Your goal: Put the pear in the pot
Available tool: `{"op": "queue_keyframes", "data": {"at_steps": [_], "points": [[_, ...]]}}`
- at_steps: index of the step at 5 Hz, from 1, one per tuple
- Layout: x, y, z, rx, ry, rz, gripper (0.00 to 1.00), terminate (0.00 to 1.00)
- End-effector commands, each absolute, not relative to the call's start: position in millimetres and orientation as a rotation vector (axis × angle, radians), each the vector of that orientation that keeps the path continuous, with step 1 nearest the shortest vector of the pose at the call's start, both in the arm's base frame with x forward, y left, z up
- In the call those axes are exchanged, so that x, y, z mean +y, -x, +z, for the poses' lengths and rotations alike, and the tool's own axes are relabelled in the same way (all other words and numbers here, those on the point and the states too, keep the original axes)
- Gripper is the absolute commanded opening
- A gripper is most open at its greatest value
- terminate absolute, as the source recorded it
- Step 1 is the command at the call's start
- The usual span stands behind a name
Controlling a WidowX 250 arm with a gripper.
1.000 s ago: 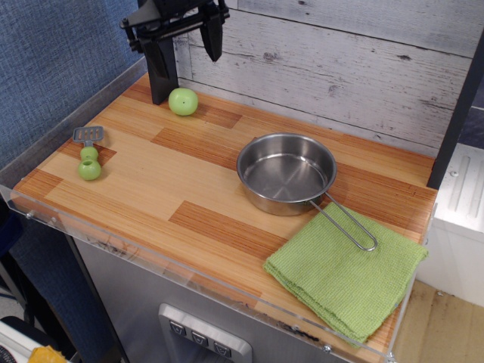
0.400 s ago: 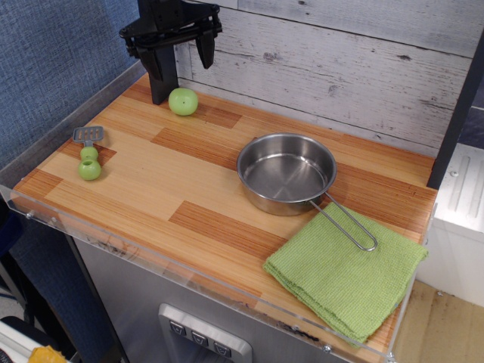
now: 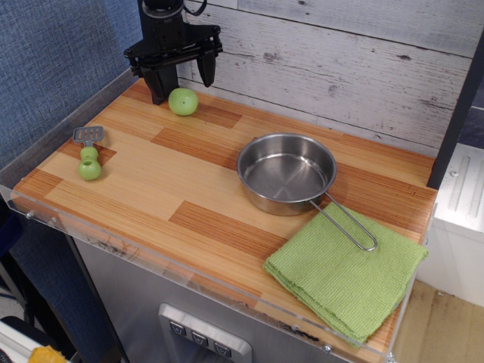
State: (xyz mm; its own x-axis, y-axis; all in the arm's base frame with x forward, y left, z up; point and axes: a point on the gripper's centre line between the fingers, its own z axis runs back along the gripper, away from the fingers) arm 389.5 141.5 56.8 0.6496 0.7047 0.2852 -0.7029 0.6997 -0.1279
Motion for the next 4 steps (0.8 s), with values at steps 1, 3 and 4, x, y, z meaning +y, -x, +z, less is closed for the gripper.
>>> {"op": "queue_keyframes", "data": {"at_steps": [1,3,4], "points": [[152,-391,52,-0.338,-0.012,0.811,1.00,0.00],[157,-395,37,-0.326,-0.014,0.808,0.00,0.00],[154,-396,40,-0.331,-0.007,0.809,0.00,0.00]]}}
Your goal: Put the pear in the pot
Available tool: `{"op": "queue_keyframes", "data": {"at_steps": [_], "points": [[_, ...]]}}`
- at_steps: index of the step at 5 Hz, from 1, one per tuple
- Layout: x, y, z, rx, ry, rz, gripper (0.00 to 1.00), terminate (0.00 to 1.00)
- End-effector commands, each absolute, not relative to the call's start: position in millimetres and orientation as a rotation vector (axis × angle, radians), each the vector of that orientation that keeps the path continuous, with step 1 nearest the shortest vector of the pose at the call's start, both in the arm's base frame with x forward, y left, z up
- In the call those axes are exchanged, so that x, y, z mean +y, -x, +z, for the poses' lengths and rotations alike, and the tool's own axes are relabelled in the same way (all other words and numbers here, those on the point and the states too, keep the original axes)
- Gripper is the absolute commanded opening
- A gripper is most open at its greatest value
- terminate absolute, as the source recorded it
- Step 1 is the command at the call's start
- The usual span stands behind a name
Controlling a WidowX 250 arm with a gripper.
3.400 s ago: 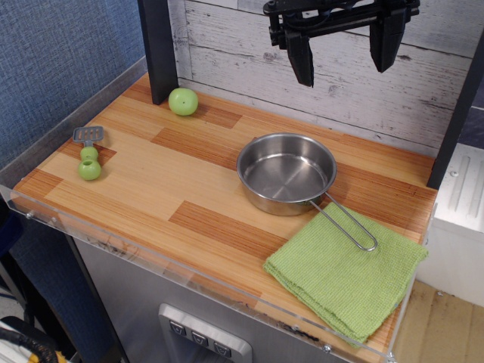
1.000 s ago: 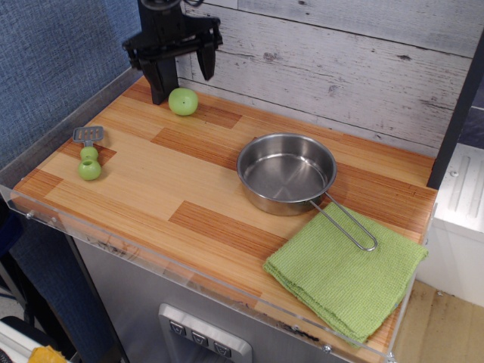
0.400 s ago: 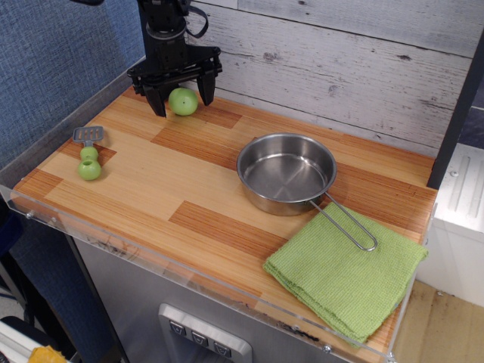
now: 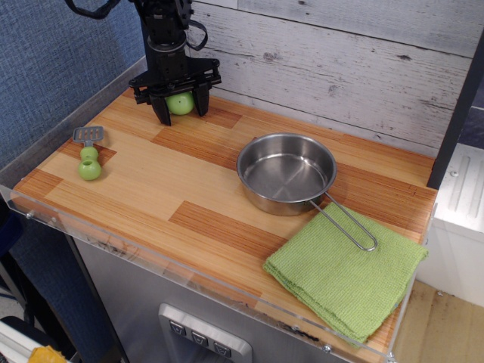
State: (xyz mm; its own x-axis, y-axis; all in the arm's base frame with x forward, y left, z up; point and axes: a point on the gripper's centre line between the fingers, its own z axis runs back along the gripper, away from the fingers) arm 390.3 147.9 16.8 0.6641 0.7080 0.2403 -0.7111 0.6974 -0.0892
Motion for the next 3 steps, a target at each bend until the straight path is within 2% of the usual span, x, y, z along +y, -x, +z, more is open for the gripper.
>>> {"op": "queue_keyframes", "data": {"at_steps": [1,2,3], "points": [[151,-393,40,-0.333,0.002,0.808,0.00,0.00],[148,-390,48,-0.344,0.008,0.798,0.00,0.00],[136,-394,67,-0.383,0.031,0.787,0.00,0.00]]}}
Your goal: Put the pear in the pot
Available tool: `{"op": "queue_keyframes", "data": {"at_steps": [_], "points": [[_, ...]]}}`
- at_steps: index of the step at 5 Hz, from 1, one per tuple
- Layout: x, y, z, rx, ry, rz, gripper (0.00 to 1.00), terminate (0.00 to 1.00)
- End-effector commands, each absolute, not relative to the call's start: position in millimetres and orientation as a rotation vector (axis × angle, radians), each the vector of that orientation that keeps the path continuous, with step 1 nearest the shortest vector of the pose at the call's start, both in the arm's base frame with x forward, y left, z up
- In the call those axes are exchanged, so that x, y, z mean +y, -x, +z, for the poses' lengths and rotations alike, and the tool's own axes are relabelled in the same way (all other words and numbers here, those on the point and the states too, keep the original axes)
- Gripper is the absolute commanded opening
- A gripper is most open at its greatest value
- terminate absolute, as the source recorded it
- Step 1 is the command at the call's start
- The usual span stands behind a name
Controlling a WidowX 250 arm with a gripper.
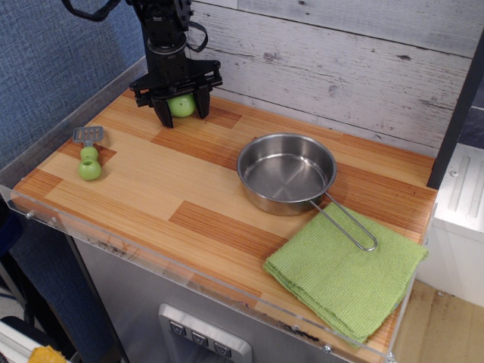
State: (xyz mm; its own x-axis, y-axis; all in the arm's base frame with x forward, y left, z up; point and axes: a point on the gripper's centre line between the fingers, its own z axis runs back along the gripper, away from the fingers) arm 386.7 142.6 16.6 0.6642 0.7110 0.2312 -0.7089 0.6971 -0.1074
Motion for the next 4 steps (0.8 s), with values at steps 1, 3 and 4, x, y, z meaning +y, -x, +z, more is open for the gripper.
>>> {"op": "queue_keyframes", "data": {"at_steps": [1,3,4], "points": [[115,-394,91,-0.429,0.064,0.743,0.00,0.00],[51,-379,117,-0.449,0.142,0.622,0.00,0.00],[15,-366,121,-0.443,0.166,0.540,0.00,0.00]]}}
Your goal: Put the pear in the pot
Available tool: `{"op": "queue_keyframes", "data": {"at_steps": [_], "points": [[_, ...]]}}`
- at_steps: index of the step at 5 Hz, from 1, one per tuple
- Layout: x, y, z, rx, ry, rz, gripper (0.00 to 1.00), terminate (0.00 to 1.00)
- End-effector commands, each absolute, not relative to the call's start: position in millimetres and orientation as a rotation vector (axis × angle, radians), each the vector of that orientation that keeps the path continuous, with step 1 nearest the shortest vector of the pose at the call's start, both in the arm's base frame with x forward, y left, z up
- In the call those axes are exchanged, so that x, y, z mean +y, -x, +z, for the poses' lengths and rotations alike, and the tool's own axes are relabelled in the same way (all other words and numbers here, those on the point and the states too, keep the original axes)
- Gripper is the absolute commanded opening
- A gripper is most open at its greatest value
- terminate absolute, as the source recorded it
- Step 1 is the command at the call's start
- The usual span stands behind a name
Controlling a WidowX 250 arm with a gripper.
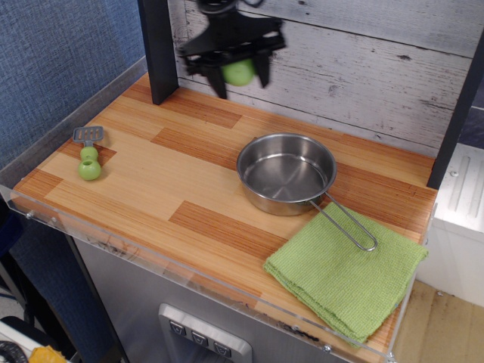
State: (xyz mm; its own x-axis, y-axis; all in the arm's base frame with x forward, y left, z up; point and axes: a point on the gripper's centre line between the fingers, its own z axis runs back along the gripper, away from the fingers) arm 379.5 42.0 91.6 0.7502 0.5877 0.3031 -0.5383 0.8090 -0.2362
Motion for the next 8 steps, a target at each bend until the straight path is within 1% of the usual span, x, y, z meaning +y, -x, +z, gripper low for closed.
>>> {"op": "queue_keyframes", "data": {"at_steps": [1,2,3,5,7,8], "points": [[-10,-352,117,-0.427,0.180,0.488,0.00,0.00],[-21,-343,109,-0.407,0.175,0.444,0.00,0.00],[-17,-334,98,-0.378,0.164,0.452,0.00,0.00],[2,-321,77,-0.327,0.136,0.485,0.00,0.00],[6,-326,61,-0.322,0.115,0.485,0.00,0.00],[5,-328,49,-0.298,0.108,0.486,0.00,0.00]]}}
